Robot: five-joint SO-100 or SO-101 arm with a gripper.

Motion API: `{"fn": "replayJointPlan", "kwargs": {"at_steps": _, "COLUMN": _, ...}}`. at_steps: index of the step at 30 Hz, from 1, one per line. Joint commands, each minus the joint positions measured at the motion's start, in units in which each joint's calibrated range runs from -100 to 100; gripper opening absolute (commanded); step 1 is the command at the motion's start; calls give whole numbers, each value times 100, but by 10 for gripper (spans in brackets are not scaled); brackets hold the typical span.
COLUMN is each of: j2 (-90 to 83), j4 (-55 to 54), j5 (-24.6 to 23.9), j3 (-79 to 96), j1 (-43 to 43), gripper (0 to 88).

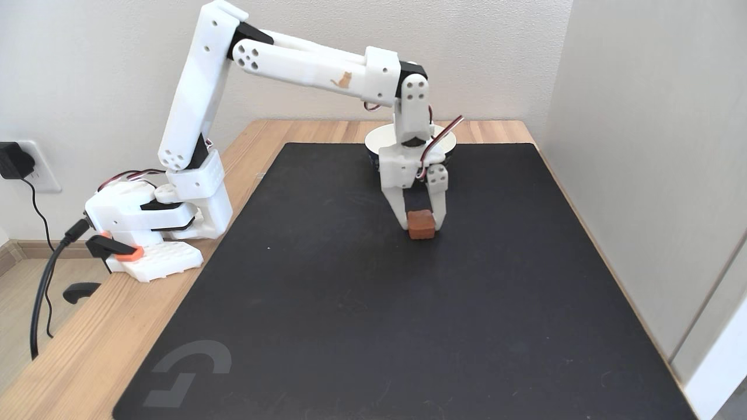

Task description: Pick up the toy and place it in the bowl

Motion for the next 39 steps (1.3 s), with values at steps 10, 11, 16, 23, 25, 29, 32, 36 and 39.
{"fn": "replayJointPlan", "kwargs": {"at_steps": 10, "j2": -1493, "j4": -1541, "j5": -844, "j3": -369, "j1": -1861, "gripper": 22}}
{"fn": "replayJointPlan", "kwargs": {"at_steps": 11, "j2": -1493, "j4": -1617, "j5": -954, "j3": -360, "j1": -1995, "gripper": 22}}
{"fn": "replayJointPlan", "kwargs": {"at_steps": 16, "j2": -1484, "j4": -2624, "j5": -1319, "j3": 623, "j1": -2639, "gripper": 23}}
{"fn": "replayJointPlan", "kwargs": {"at_steps": 23, "j2": -1576, "j4": -3192, "j5": -1857, "j3": 1542, "j1": -2722, "gripper": 75}}
{"fn": "replayJointPlan", "kwargs": {"at_steps": 25, "j2": -1584, "j4": -2878, "j5": -1846, "j3": 1353, "j1": -2639, "gripper": 226}}
{"fn": "replayJointPlan", "kwargs": {"at_steps": 29, "j2": -1785, "j4": -2489, "j5": -1857, "j3": 1235, "j1": -2522, "gripper": 251}}
{"fn": "replayJointPlan", "kwargs": {"at_steps": 32, "j2": -1993, "j4": -2472, "j5": -1873, "j3": 1271, "j1": -2496, "gripper": 189}}
{"fn": "replayJointPlan", "kwargs": {"at_steps": 36, "j2": -2577, "j4": -2447, "j5": -1846, "j3": 1280, "j1": -2204, "gripper": 24}}
{"fn": "replayJointPlan", "kwargs": {"at_steps": 39, "j2": -3602, "j4": -2362, "j5": -1554, "j3": 1947, "j1": -1693, "gripper": 29}}
